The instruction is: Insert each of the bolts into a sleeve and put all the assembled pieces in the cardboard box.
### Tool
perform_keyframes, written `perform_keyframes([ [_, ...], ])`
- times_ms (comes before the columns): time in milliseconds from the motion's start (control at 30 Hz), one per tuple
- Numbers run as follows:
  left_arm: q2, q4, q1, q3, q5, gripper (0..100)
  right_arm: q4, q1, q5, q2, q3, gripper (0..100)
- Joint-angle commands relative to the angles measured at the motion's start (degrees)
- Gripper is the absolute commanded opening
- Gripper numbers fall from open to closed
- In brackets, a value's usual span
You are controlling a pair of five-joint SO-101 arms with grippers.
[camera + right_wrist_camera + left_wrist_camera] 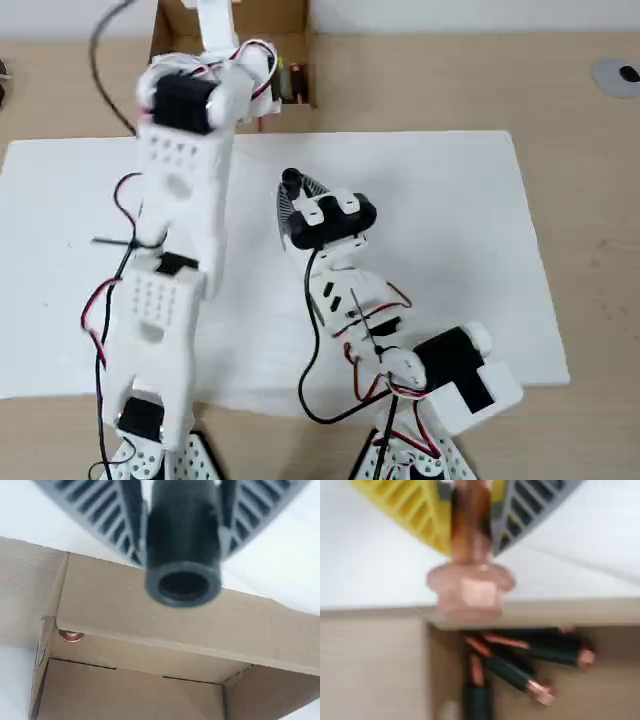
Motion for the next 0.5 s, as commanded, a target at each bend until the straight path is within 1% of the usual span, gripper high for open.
perform_keyframes([
  [0,5.05,-12.13,-3.52,-1.85,-0.26,0,0.09,1.01,-0.18,-2.68,0.22,1.0],
  [67,6.2,-16.88,-4.13,-1.67,-0.88,0,0.09,1.01,-0.18,-2.59,0.22,1.0],
  [133,7.6,-22.24,-4.92,-1.41,-3.96,0,0.09,0.92,-0.18,-2.59,0.22,1.0],
  [233,13.85,-28.84,-6.24,-1.58,-7.65,0,0.09,0.84,-0.18,-2.59,0.22,1.0],
  [300,18.15,-29.1,-7.21,-1.58,-8.44,0,0.09,0.84,-0.18,-2.59,0.22,1.0],
  [367,22.9,-26.81,-8.18,-1.76,-7.91,0,0.09,0.84,-0.18,-2.59,0.13,1.0],
  [467,28.53,-23.03,-8.62,-1.93,-3.34,0,0.18,0.84,-0.18,-2.51,0.13,1.0],
])
